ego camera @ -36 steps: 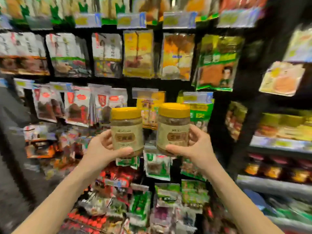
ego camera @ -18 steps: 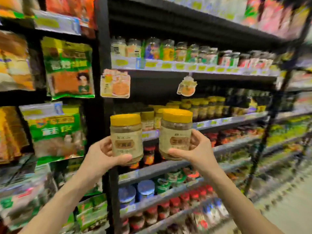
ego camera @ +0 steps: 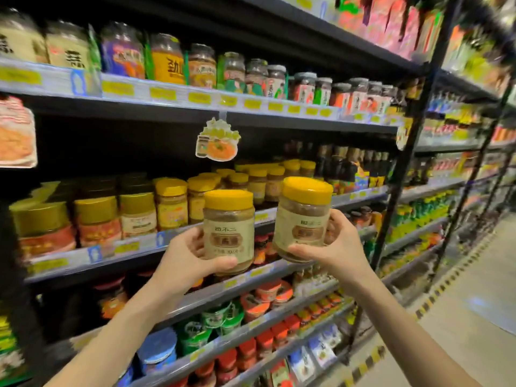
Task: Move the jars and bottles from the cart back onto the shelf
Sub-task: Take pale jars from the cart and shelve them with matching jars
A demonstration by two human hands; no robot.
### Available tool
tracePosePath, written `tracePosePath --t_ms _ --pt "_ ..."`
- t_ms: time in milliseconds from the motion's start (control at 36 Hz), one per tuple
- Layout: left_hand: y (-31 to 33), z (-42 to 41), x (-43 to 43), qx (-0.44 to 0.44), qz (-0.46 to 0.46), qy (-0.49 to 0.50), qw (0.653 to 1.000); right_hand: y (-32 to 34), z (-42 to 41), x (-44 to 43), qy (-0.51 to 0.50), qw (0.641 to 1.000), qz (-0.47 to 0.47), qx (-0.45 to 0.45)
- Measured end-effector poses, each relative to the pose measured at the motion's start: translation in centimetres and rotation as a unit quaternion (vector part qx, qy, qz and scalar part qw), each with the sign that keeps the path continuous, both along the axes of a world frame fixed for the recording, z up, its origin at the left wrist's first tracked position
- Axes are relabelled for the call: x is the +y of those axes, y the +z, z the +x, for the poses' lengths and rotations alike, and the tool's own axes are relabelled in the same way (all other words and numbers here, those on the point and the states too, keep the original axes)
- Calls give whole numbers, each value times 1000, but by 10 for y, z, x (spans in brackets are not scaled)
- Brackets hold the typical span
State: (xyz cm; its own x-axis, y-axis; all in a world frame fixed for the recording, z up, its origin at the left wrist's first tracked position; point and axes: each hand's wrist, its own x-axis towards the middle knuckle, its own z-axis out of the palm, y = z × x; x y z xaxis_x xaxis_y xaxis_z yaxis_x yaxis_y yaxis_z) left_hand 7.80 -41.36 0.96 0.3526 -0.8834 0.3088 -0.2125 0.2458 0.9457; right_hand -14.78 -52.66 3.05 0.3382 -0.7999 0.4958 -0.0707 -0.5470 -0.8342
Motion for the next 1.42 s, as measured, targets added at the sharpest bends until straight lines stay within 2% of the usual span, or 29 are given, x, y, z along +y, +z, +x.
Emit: tracePosePath --t_ms 333,556,1000,1194,1417 --pt "-8 17 -107 -45 -4 26 999 -8 24 -131 20 1000 10 21" --pt "-7 39 -147 -43 7 77 996 7 71 -197 81 995 -4 56" --pt "-3 57 -147 -17 20 198 980 -7 184 -271 195 971 -23 138" --pt "-2 50 -139 -11 24 267 963 -19 212 -280 252 950 -32 180" --pt "1 45 -129 -12 20 287 958 -29 228 -282 280 930 -21 236"
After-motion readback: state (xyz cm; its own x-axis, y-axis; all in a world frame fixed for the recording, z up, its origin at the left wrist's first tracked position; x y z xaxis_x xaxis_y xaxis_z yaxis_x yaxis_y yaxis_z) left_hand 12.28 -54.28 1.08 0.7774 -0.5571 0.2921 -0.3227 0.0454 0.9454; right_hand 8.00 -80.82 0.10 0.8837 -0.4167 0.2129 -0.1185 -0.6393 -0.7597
